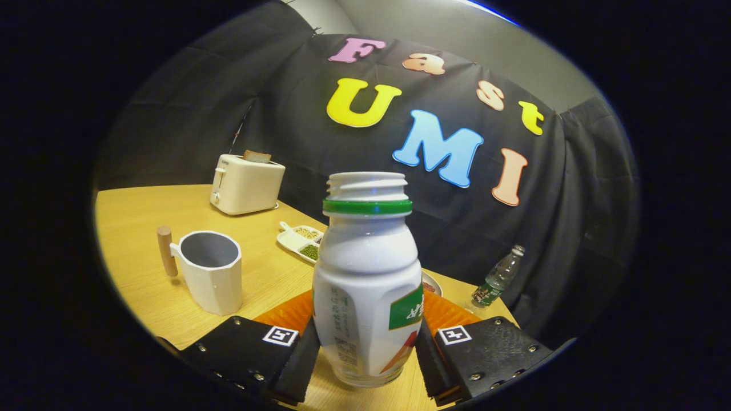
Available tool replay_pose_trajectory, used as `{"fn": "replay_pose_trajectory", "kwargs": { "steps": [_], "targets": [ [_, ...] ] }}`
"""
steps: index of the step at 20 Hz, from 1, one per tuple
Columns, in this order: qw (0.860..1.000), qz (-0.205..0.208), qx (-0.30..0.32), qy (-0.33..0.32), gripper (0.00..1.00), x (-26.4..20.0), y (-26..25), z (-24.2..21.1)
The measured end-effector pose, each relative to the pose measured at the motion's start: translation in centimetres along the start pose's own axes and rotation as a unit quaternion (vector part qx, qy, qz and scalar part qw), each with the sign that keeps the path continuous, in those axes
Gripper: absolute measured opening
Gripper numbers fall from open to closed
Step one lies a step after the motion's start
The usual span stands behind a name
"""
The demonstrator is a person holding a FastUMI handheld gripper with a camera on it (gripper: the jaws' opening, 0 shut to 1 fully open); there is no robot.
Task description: Take the bottle from table, then pour the juice into the cup, finally place the bottle on the coaster
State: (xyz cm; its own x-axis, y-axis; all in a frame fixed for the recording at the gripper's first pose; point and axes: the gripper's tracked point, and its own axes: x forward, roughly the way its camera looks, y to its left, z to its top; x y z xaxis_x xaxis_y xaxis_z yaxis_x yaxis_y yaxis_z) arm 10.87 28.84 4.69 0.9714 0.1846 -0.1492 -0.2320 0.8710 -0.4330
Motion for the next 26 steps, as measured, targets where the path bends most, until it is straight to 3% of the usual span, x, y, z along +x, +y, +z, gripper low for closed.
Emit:
{"fn": "replay_pose_trajectory", "kwargs": {
  "steps": [12, 19, 26],
  "targets": [
    [0.988, 0.022, -0.15, 0.04, 0.75, 1.2, 3.0, -0.6],
    [0.971, 0.025, -0.235, 0.046, 0.75, 1.7, 4.4, -0.3],
    [0.945, 0.009, -0.325, 0.044, 0.75, 2.5, 4.7, 0.7]
  ]
}}
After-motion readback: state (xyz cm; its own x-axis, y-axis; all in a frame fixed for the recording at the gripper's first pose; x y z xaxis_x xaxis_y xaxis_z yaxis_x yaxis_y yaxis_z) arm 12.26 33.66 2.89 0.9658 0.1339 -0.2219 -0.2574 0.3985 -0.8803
